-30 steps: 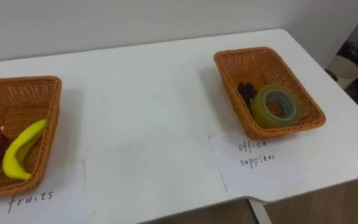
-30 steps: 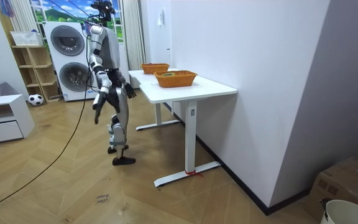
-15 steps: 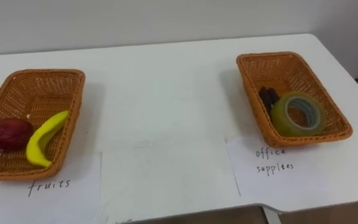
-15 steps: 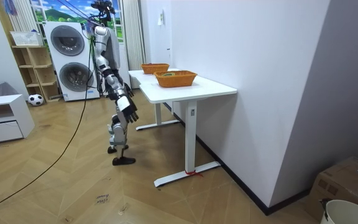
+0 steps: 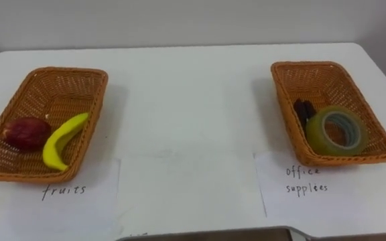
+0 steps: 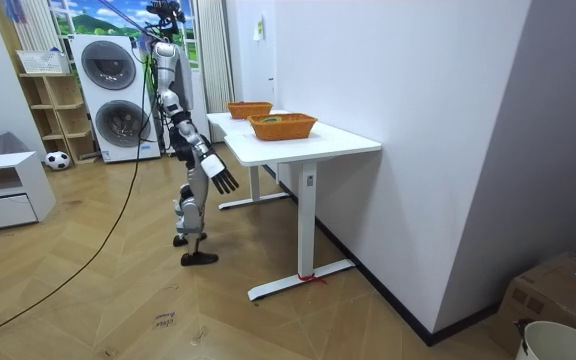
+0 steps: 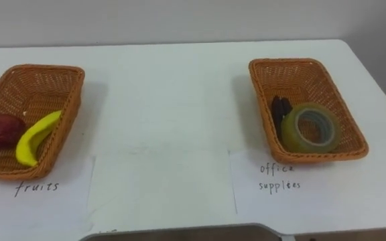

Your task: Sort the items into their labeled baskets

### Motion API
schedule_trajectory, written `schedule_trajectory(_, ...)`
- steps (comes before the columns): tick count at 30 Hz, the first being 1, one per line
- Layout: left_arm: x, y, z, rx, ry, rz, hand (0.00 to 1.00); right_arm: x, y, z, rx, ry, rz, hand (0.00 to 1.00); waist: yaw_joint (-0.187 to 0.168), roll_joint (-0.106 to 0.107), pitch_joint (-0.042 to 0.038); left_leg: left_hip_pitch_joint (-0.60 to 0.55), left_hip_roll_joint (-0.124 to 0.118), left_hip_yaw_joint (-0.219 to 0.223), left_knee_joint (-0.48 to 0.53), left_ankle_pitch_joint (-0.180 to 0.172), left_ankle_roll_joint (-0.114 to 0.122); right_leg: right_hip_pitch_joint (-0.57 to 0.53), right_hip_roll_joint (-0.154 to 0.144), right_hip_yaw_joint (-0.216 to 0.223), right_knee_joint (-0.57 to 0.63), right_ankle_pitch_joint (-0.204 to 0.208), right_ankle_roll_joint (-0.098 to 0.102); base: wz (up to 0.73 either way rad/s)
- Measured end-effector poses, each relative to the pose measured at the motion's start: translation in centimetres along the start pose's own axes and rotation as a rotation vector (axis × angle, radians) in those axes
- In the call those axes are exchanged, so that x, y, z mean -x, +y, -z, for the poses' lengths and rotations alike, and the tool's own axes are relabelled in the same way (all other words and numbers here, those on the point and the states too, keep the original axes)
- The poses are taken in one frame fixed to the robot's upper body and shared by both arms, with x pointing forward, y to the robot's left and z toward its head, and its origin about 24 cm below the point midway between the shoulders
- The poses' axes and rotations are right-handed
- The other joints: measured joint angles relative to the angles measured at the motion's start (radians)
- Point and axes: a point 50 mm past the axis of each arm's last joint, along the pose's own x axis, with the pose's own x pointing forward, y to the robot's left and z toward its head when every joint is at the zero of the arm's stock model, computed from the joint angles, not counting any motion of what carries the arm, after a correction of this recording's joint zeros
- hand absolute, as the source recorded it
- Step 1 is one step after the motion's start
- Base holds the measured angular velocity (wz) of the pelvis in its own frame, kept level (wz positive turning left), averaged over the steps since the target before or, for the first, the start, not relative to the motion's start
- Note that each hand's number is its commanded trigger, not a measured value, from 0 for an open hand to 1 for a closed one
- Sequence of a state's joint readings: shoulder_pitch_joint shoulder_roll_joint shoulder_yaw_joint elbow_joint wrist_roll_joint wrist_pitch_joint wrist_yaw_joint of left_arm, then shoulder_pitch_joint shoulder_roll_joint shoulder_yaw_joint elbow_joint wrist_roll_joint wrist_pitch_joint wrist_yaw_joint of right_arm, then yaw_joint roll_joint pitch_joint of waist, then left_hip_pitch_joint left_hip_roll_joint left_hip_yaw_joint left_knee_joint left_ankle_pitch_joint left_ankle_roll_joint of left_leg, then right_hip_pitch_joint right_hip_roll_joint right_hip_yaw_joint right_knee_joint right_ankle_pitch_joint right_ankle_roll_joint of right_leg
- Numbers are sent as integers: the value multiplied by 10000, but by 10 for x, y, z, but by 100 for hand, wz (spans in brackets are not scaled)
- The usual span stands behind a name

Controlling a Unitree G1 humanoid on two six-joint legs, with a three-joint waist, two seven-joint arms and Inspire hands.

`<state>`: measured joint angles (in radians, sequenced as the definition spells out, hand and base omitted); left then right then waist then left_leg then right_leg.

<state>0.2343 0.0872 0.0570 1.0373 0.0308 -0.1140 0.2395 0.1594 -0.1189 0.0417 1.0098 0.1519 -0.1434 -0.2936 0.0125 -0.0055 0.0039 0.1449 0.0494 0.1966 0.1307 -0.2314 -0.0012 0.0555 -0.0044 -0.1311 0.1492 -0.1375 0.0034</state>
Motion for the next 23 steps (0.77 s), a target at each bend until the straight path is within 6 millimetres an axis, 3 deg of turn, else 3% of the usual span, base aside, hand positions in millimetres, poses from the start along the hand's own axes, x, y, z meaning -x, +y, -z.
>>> schedule_trajectory(8,0,-1,-1,-25,-36,139,0,1,8,0,257,-19,-923,0,220,-49,0,-143,-83,-180,39,1,4,-24,-93,-137,3,-43,67,9)
schedule_trajectory(23,-2,0,-5,-62,-132,34,0,3,21,4,539,206,-1940,0,191,-215,29,-174,-91,-406,45,2,5,111,-114,-403,-158,-48,74,2)
